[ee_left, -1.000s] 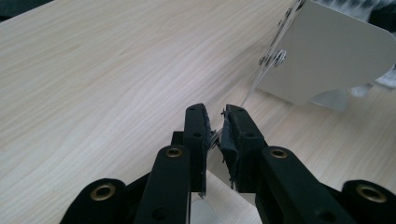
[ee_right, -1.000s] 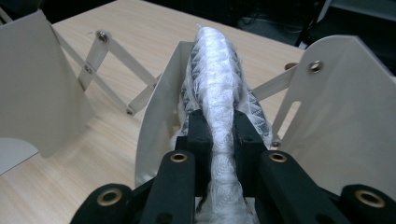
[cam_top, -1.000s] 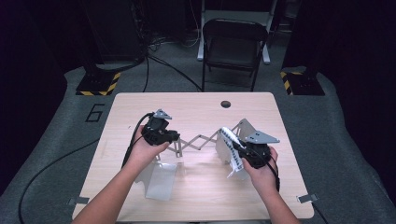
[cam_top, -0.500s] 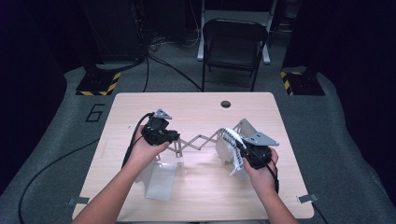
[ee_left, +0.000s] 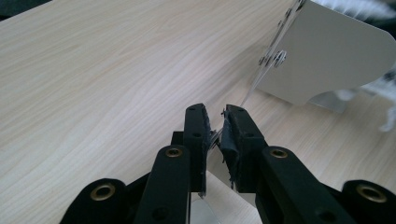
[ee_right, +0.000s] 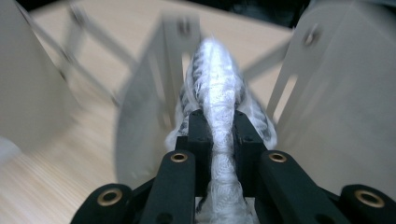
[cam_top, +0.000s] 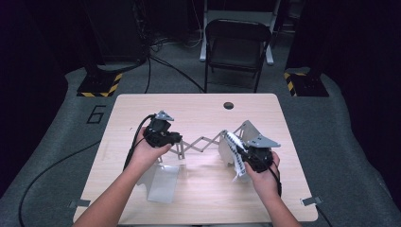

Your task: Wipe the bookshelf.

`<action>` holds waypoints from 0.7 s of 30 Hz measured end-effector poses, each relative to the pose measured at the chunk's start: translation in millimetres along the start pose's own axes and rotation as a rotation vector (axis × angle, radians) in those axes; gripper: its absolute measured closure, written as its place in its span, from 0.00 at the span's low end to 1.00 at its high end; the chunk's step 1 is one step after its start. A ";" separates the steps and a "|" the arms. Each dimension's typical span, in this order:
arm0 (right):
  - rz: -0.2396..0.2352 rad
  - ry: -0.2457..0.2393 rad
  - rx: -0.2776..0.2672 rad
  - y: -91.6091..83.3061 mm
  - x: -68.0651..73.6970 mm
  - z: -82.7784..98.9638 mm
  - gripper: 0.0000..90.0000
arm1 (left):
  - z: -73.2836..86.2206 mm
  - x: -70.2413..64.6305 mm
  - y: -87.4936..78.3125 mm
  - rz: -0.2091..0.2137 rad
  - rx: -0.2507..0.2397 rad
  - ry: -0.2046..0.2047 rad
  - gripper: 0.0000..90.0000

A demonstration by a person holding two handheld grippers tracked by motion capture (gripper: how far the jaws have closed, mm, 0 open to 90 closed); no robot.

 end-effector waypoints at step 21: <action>-0.047 -0.006 -0.087 -30.0 7.9 -35.7 0.90 | -0.5 -2.5 1.6 0.002 -0.003 -0.009 0.88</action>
Point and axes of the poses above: each handheld gripper's, and its own axes: y roughly forward along the jaws, z roughly out of its underside, x roughly to its left, the point moved 9 cm from there along y, roughly forward along the jaws, and after that the axes turned 15 degrees about z, right-handed, at the moved point
